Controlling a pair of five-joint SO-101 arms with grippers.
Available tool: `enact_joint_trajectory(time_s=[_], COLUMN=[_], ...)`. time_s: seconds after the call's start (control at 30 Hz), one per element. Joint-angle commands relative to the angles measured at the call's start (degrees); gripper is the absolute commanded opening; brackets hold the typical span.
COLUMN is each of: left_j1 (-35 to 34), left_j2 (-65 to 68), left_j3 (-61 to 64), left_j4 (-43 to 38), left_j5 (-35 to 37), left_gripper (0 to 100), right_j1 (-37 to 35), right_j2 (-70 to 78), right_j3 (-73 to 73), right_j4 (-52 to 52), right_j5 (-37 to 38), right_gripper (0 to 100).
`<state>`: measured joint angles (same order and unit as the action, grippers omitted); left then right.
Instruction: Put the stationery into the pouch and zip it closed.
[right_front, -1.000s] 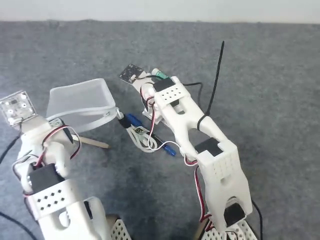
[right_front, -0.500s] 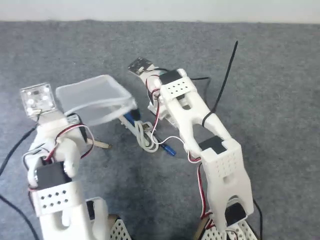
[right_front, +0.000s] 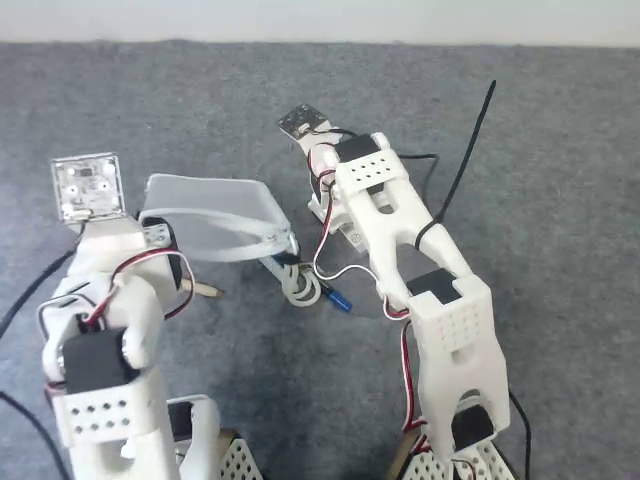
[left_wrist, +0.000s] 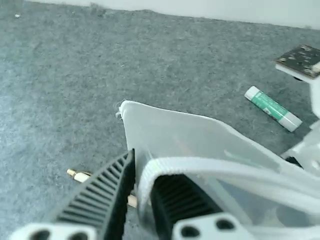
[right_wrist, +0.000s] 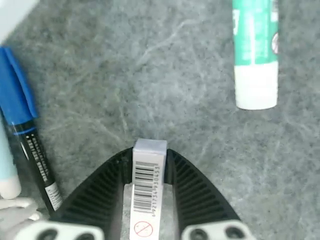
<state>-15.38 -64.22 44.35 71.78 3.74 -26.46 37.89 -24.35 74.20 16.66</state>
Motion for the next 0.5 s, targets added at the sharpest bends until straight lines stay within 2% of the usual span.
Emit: enact_joint_trajectory(time_s=[0.0, 0.33, 0.47], left_j1=[1.3, 1.3, 1.4], left_j2=[0.4, 14.2, 18.4], left_j3=[-6.6, -13.9, -19.7], left_j4=[1.8, 2.3, 5.3], left_j5=[-0.5, -2.2, -1.7], left_gripper=[1, 1, 1], right_j1=[1.8, 3.0, 3.6], right_j2=[-4.3, -4.0, -4.0], right_j3=[-2.8, -2.8, -2.8], right_j4=[0.4, -0.9, -0.9], right_j5=[-0.7, -3.3, -3.4], right_gripper=[0.7, 0.7, 0.7])
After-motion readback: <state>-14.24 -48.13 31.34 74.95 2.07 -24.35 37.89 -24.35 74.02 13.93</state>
